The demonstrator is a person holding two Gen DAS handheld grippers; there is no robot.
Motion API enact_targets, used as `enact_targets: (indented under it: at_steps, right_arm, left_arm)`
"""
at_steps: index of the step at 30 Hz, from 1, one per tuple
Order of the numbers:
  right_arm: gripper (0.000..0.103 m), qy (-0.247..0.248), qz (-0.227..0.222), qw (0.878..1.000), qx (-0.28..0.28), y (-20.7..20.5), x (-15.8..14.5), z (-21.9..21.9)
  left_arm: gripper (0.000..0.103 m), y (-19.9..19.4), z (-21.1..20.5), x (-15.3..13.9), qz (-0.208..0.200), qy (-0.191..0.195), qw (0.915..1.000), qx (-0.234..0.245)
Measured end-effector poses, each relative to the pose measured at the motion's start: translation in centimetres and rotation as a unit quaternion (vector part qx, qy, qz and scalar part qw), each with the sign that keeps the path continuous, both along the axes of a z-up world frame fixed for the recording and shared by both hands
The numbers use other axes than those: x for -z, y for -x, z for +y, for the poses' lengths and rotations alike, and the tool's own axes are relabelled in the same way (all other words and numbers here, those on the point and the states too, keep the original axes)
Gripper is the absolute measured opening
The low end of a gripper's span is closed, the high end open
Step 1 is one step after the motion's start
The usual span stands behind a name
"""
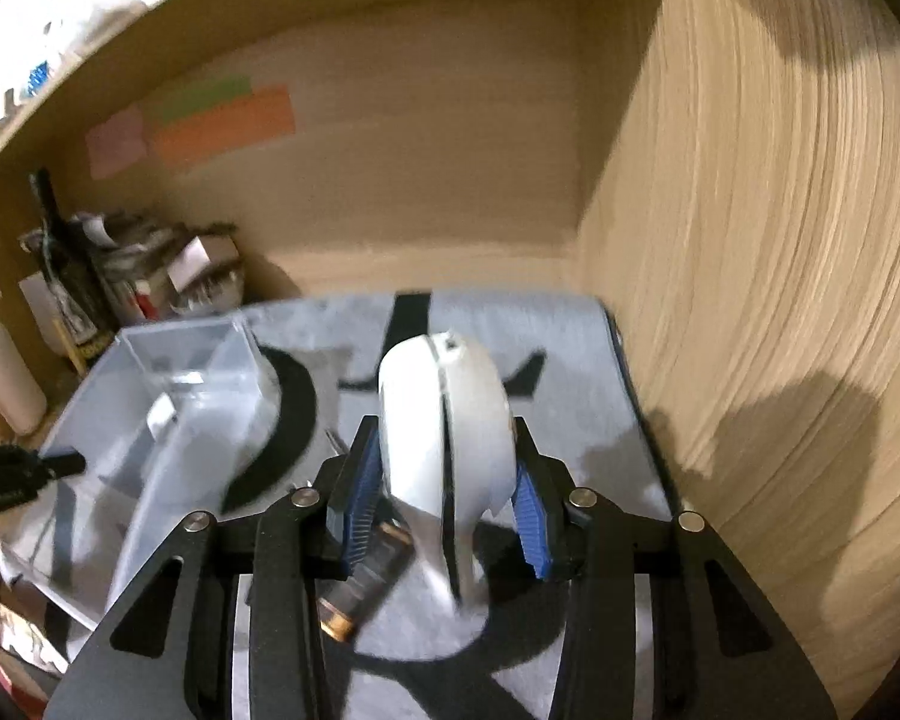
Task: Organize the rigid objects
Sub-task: 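Lift the white device into the box and open the right gripper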
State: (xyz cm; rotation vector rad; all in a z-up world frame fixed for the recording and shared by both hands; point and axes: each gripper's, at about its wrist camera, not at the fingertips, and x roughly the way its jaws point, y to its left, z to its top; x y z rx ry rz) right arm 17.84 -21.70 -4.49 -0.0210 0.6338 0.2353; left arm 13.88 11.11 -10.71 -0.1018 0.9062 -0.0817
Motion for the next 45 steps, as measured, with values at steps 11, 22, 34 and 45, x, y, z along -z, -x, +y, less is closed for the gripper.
enact_targets:
  at_steps: [11, 22, 34, 45]
  right_arm:
    - [0.034, -0.015, -0.077, 0.994, -0.071, 1.2, -4.5, 4.2]
    - [0.034, -0.034, -0.099, 0.975, -0.195, 4.1, -6.0, 10.3]
    - [0.034, -0.047, 0.018, 0.962, -0.268, 4.2, -0.8, 14.3]
    - [0.034, -0.033, 0.065, 0.960, -0.271, 0.9, 0.7, 16.0]
  left_arm:
    - [0.017, 0.0, 0.0, 0.0, -0.001, 0.000, 1.0000, -0.001]
    - [0.017, 0.0, 0.2, -0.1, -0.001, 0.004, 1.0000, 0.000]
    - [0.017, 0.0, 0.3, -0.1, -0.002, 0.008, 1.0000, 0.000]
    - [0.017, 0.0, 0.2, 0.0, -0.002, 0.010, 0.9999, 0.000]
